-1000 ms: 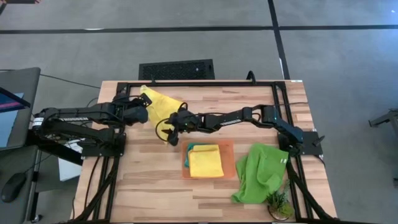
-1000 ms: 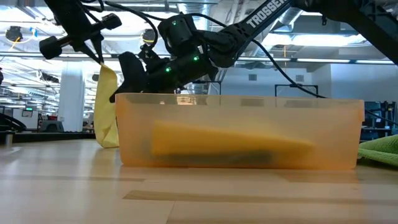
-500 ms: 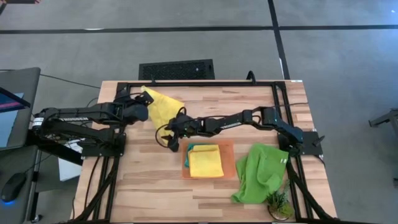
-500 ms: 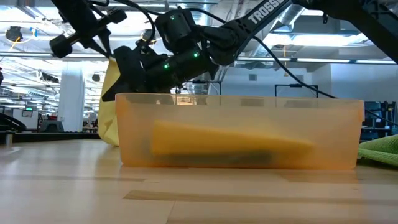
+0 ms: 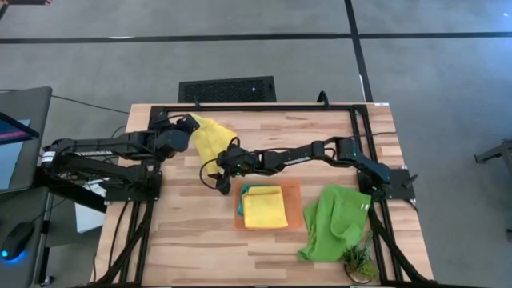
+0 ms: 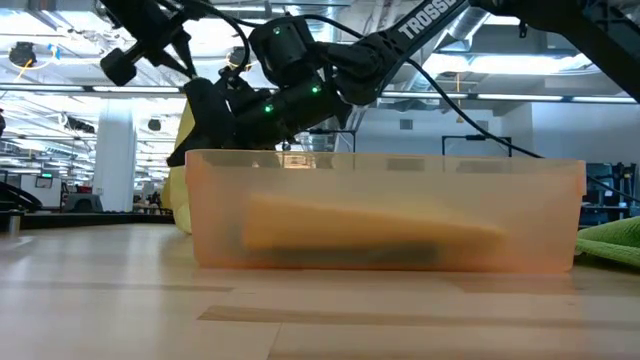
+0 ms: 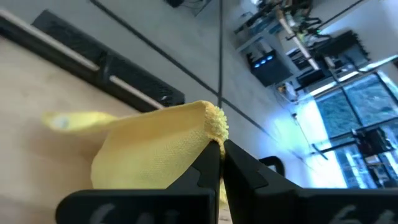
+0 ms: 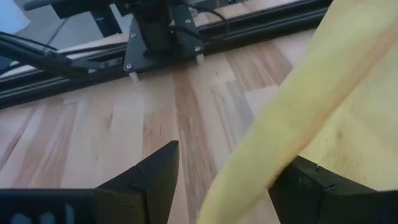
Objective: Fold microfiber towels
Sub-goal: Fold the yellow towel
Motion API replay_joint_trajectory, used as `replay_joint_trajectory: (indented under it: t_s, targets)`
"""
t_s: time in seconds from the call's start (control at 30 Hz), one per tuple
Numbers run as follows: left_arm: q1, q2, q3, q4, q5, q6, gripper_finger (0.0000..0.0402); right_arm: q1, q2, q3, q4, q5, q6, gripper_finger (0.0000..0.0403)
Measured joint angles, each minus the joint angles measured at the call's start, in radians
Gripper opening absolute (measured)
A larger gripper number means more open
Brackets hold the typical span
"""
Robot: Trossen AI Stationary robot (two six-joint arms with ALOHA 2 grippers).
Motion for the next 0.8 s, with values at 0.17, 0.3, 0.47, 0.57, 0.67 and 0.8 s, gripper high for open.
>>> replay_joint_trajectory:
  t_s: [0.17, 0.3, 0.47, 0.57, 0.67, 0.8]
  targets:
    - [0.000, -0.008, 0.000, 0.027, -0.005, 0.041, 0.0000, 0.000, 0.000, 0.000, -0.012, 0.002, 0.030, 0.0216]
    - [0.000, -0.014, 0.000, 0.022, -0.005, 0.070, 0.0000, 0.000, 0.000, 0.000, -0.038, 0.001, 0.029, 0.0158]
    - [0.000, -0.013, 0.000, 0.013, -0.003, 0.107, 0.0000, -0.002, -0.009, -0.001, -0.115, -0.003, -0.043, 0.0045]
    - [0.001, -0.013, 0.000, -0.025, 0.015, 0.116, 0.0000, -0.010, -0.017, 0.000, -0.130, -0.031, -0.077, 0.0013]
    - [0.001, -0.013, 0.000, -0.088, 0.033, 0.118, 0.0000, -0.023, -0.047, 0.001, -0.166, -0.056, -0.082, 0.0014]
    - [0.001, -0.013, 0.000, -0.173, 0.081, 0.160, 0.0000, -0.050, -0.096, -0.002, -0.262, -0.056, -0.110, 0.0006]
